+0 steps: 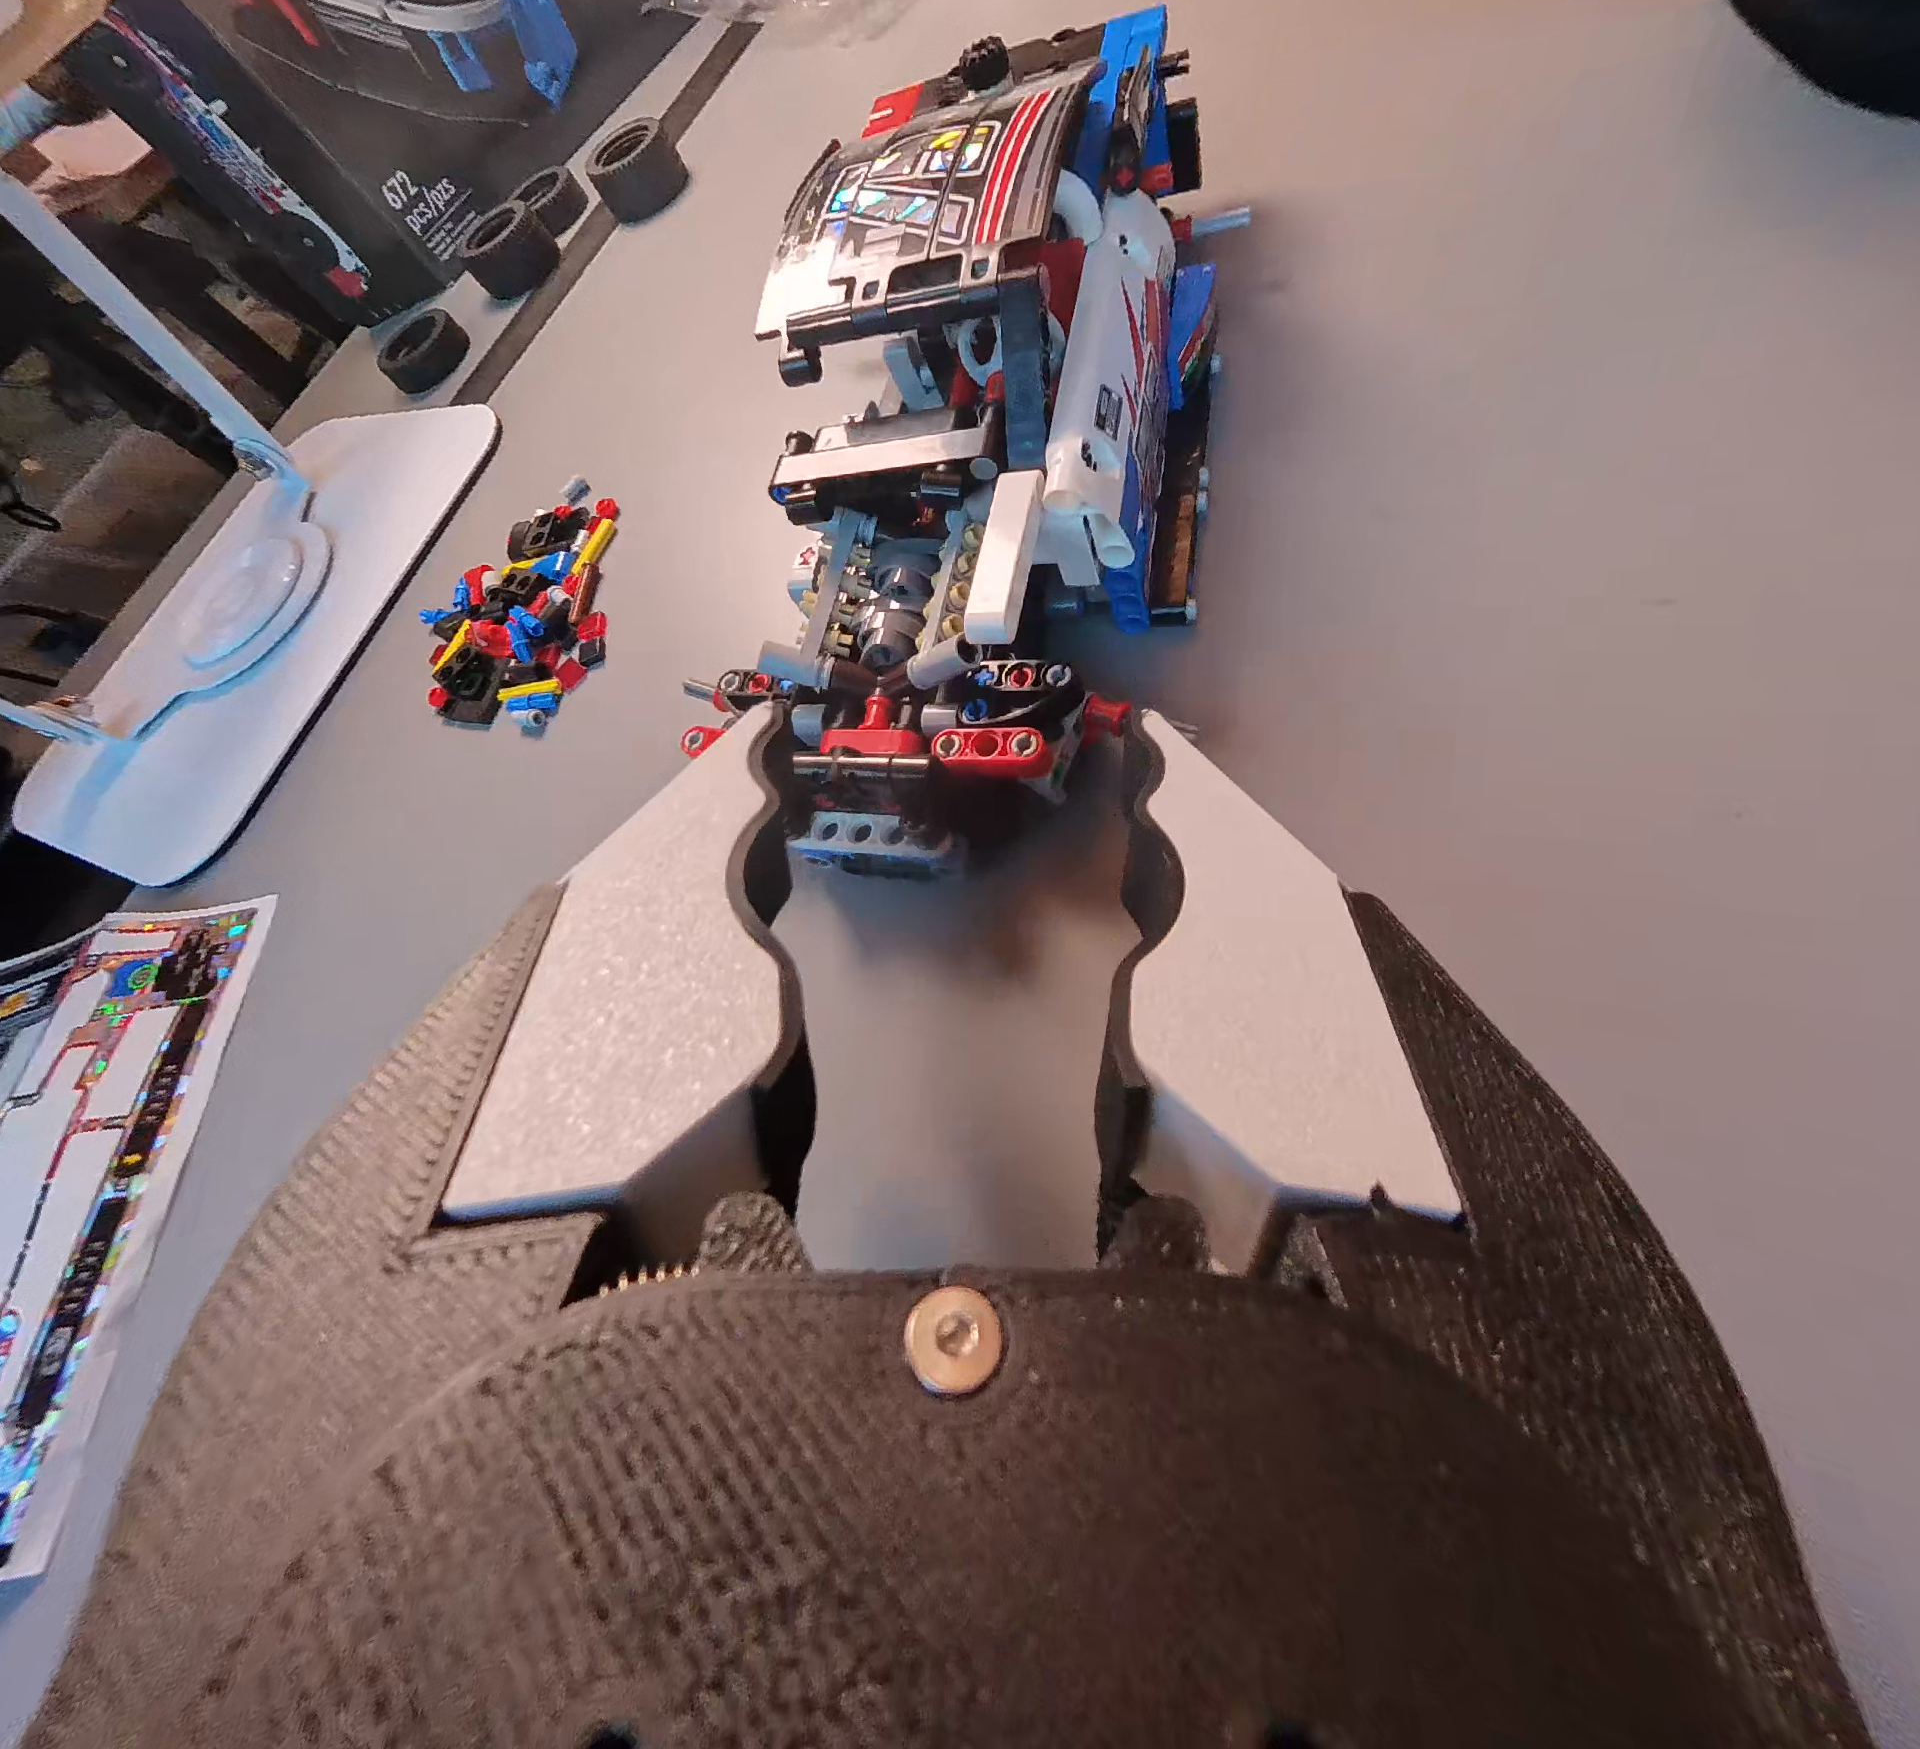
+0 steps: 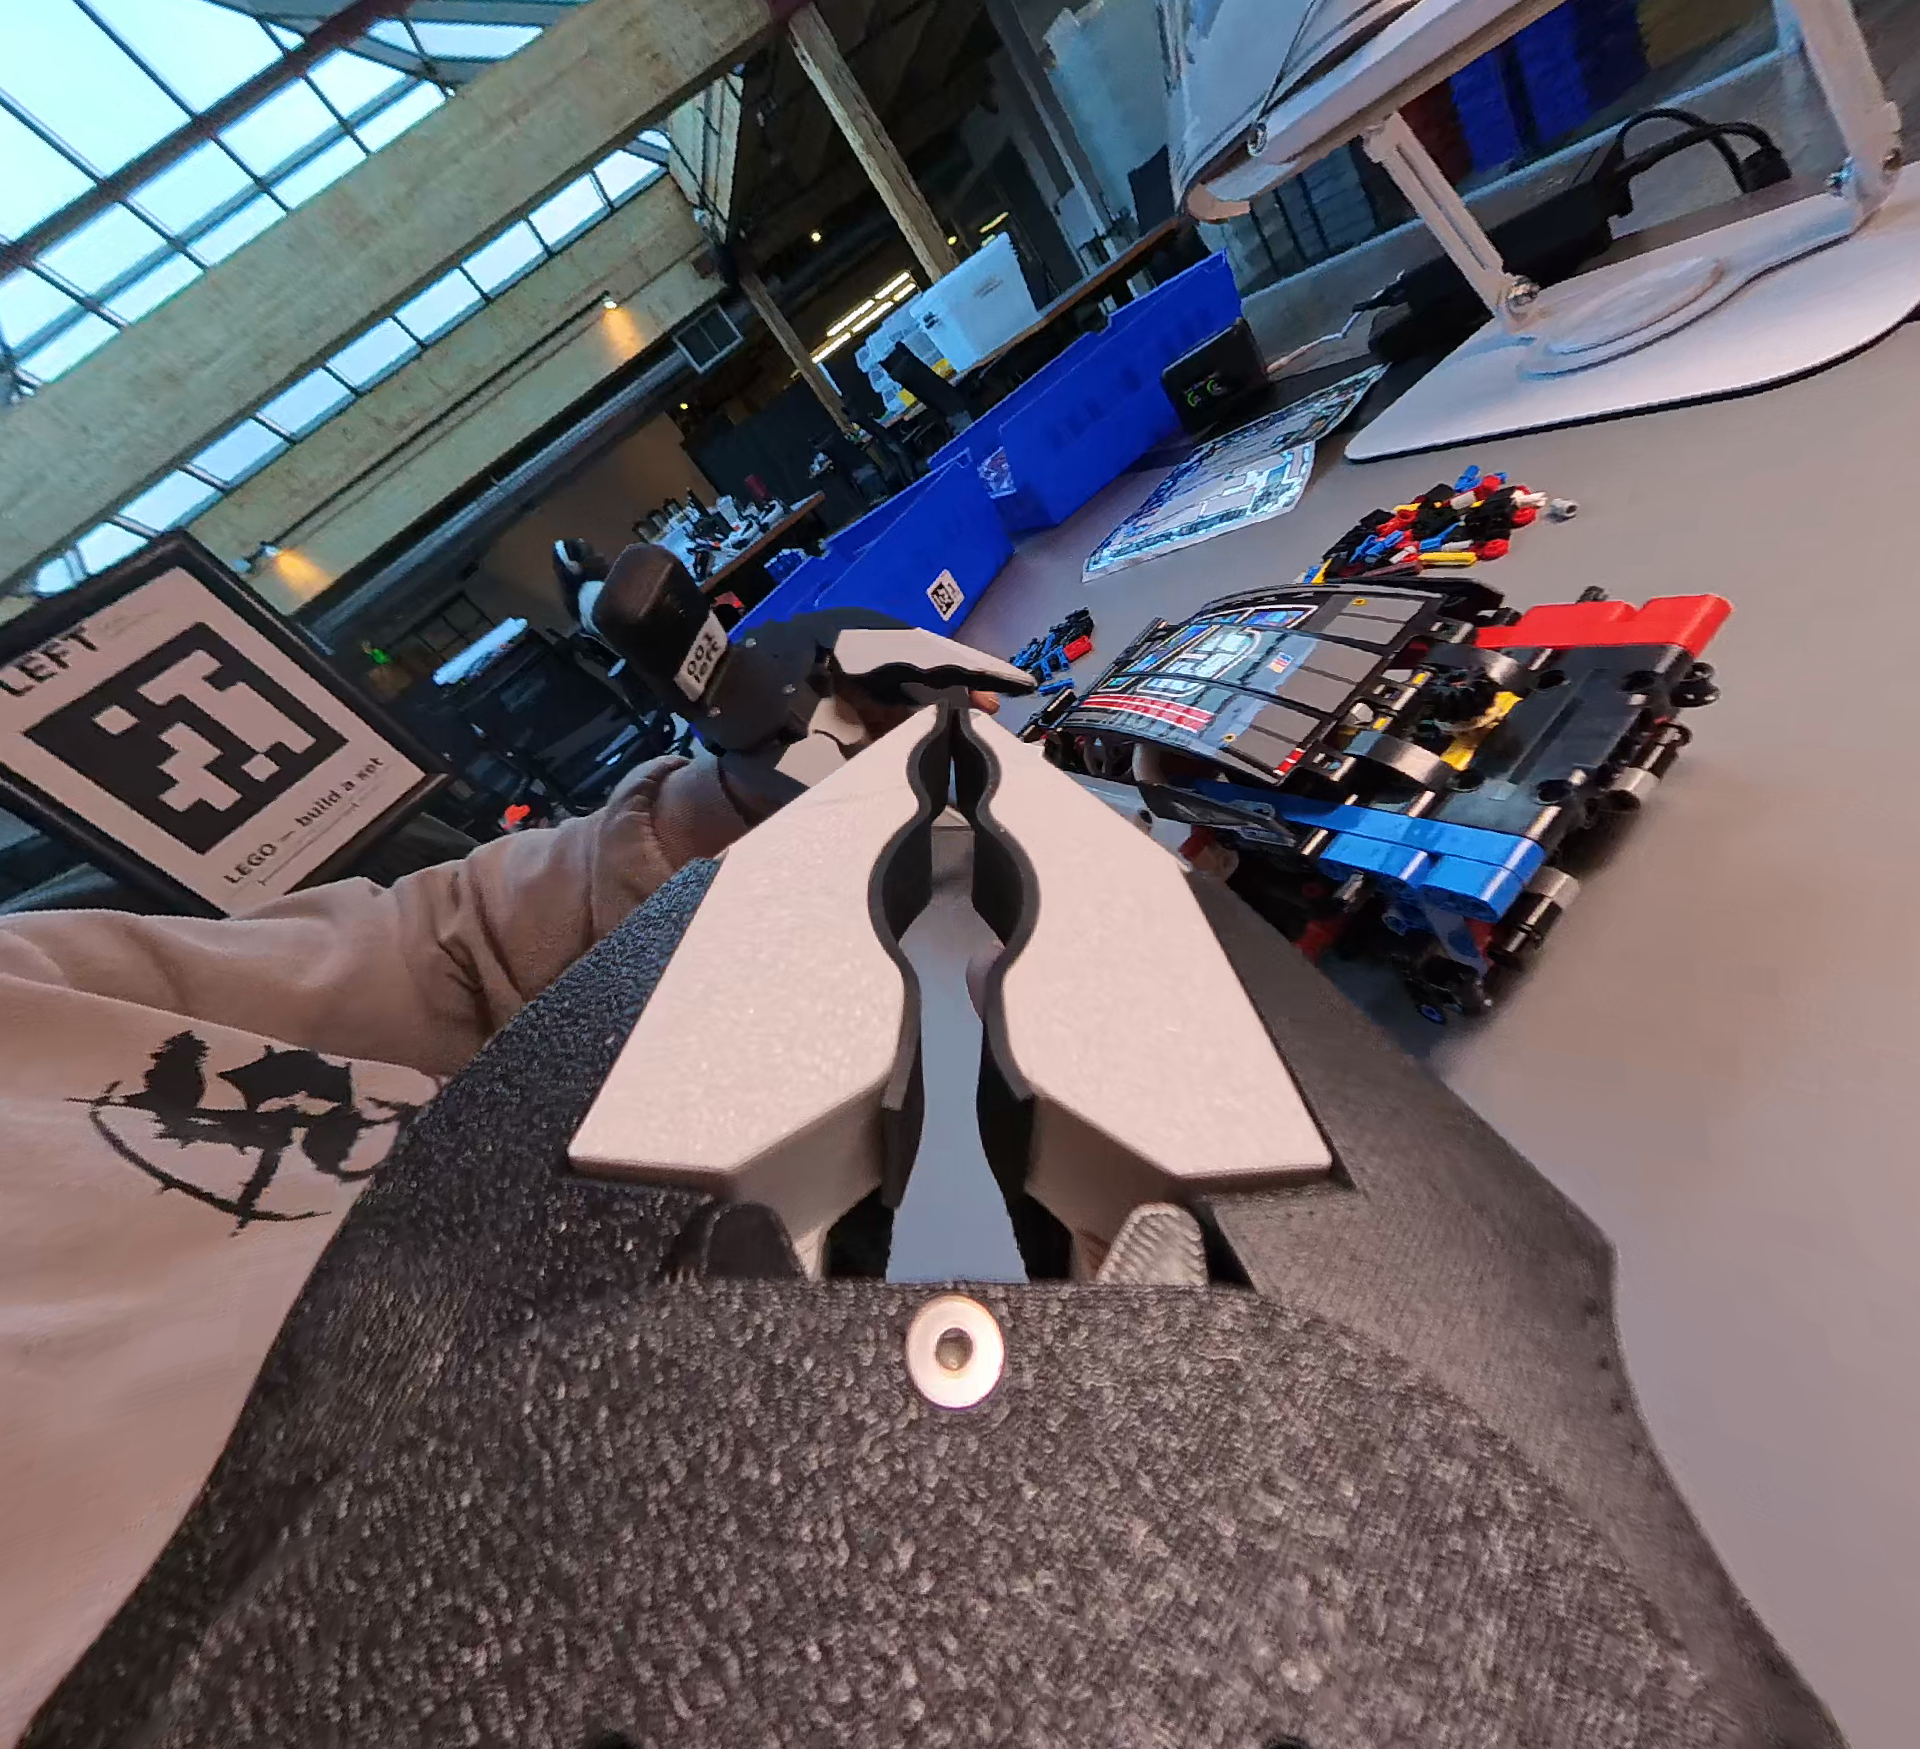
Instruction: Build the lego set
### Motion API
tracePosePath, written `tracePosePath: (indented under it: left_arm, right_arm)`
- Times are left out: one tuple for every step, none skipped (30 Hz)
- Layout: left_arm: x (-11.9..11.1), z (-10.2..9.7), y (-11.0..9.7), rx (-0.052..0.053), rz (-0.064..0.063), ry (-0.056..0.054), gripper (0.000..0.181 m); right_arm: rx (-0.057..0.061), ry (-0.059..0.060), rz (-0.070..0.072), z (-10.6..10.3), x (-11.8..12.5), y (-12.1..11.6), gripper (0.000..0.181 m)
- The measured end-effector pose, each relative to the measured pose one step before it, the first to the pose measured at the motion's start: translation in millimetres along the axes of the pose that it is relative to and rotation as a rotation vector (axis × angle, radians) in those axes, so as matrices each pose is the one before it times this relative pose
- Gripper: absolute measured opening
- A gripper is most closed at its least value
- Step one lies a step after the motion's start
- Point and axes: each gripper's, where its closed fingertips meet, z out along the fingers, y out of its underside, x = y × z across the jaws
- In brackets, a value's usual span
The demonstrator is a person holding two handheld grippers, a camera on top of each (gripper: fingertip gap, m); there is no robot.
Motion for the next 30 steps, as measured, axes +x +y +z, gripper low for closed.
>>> tracePosePath:
  left_arm:
    - [-1.45,0.76,1.93,-0.0119,0.0286,-0.0167,0.061]
    - [-1.13,0.67,0.95,-0.0075,0.0385,-0.0184,0.061]
    - [0.27,0.70,0.69,-0.0069,0.0464,-0.0145,0.060]
    - [0.20,1.03,1.23,-0.0124,0.0519,-0.0181,0.059]
    - [0.51,1.56,2.30,-0.0194,0.0563,-0.0179,0.058]
    - [0.81,1.96,2.69,-0.0222,0.0560,-0.0166,0.057]
    - [0.70,1.85,1.97,-0.0185,0.0551,-0.0187,0.054]
    - [0.57,1.54,0.09,-0.0082,0.0520,-0.0185,0.050]
    - [0.43,1.30,-0.92,-0.0046,0.0462,-0.0178,0.046]
    - [-0.80,1.80,-0.33,-0.0116,0.0432,-0.0249,0.044]
    - [-0.94,2.27,0.36,-0.0170,0.0478,-0.0264,0.040]
    - [-0.44,1.78,-0.35,-0.0108,0.0558,-0.0250,0.032]
    - [1.09,1.36,-0.07,-0.0096,0.0596,-0.0145,0.026]
    - [1.14,1.14,0.31,-0.0096,0.0399,-0.0125,0.022]
    - [0.06,0.62,0.19,-0.0056,0.0135,-0.0101,0.022]
    - [-0.33,-0.26,-0.07,0.0012,-0.0042,-0.0021,0.022]
    - [-0.08,-0.55,-0.28,0.0058,-0.0134,0.0051,0.022]
    - [0.18,-0.38,-0.03,0.0066,-0.0165,0.0061,0.022]
    - [0.10,-0.04,0.26,0.0047,-0.0169,0.0046,0.022]
    - [-0.02,-0.19,0.04,0.0045,-0.0139,0.0051,0.022]
    - [-0.02,-0.07,-0.05,0.0045,-0.0125,0.0053,0.022]
    - [0.05,-0.13,0.09,0.0026,-0.0094,0.0039,0.022]
    - [0.09,-0.05,-0.07,0.0019,-0.0019,0.0015,0.022]
    - [0.26,-0.36,-0.14,0.0015,0.0060,0.0000,0.021]
    - [0.32,-0.43,-0.43,0.0017,0.0101,-0.0004,0.021]
    - [0.23,-0.24,-0.26,0.0007,0.0093,-0.0021,0.021]
    - [0.06,-0.33,-0.10,0.0009,0.0088,-0.0032,0.021]
    - [0.02,-0.06,-0.05,0.0004,0.0105,-0.0042,0.021]
    - [-0.03,0.11,0.10,-0.0001,0.0123,-0.0052,0.021]
    - [-0.06,0.15,0.49,-0.0023,0.0148,-0.0057,0.021]
  right_arm:
    - [-0.0001,0.0234,-0.0183,-0.81,3.65,-0.45,0.000]
    - [0.0015,0.0180,-0.0123,-0.75,3.23,-0.67,0.000]
    - [0.0026,0.0126,-0.0033,-0.78,2.55,-0.66,0.000]
    - [0.0037,0.0087,0.0023,-0.76,2.06,-0.86,0.000]
    - [0.0054,0.0056,0.0049,-0.66,1.64,-0.99,0.000]
    - [0.0063,0.0045,0.0053,-0.57,1.39,-1.07,0.000]
    - [0.0048,0.0029,0.0039,-0.40,0.86,-0.83,0.000]
    - [0.0023,0.0008,0.0018,-0.22,0.40,-0.50,0.000]
    - [0.0011,-0.0003,0.0001,-0.14,0.00,-0.20,0.000]
    - [0.0009,0.0001,-0.0011,-0.11,-0.13,-0.22,0.000]
    - [0.0000,0.0002,-0.0015,0.03,-0.08,0.03,0.000]
    - [-0.0010,-0.0009,-0.0012,0.17,-0.28,0.08,0.000]
    - [-0.0008,-0.0021,-0.0006,-0.02,-0.53,0.06,0.000]
    - [0.0004,-0.0016,-0.0005,-0.02,-0.54,-0.20,0.000]
    - [0.0015,-0.0008,-0.0017,-0.36,-0.32,-0.38,0.000]
    - [0.0021,-0.0011,-0.0021,-0.48,-0.56,-0.58,0.000]
    - [0.0024,-0.0016,-0.0013,-0.40,-0.45,-0.65,0.000]
    - [0.0026,-0.0010,-0.0003,-0.42,-0.22,-0.70,0.000]
    - [0.0017,-0.0004,-0.0003,-0.27,-0.18,-0.53,0.000]
    - [0.0006,-0.0002,-0.0005,-0.26,-0.01,-0.21,0.000]
    - [0.0000,0.0000,-0.0006,-0.11,0.05,-0.14,0.000]
    - [-0.0002,-0.0009,-0.0011,-0.18,-0.27,-0.08,0.000]
    - [0.0003,-0.0016,-0.0007,-0.06,-0.33,-0.06,0.000]
    - [0.0004,-0.0020,-0.0002,-0.15,-0.40,-0.22,0.000]
    - [0.0005,-0.0012,-0.0007,-0.13,-0.35,-0.18,0.000]
    - [0.0000,-0.0012,-0.0012,-0.07,-0.28,-0.10,0.000]
    - [-0.0001,-0.0016,-0.0011,-0.08,-0.30,-0.01,0.000]
    - [-0.0001,-0.0015,-0.0005,-0.10,-0.25,-0.06,0.000]
    - [-0.0002,-0.0013,-0.0002,-0.10,-0.23,-0.05,0.000]
    - [0.0000,-0.0007,-0.0002,-0.09,-0.16,-0.08,0.000]
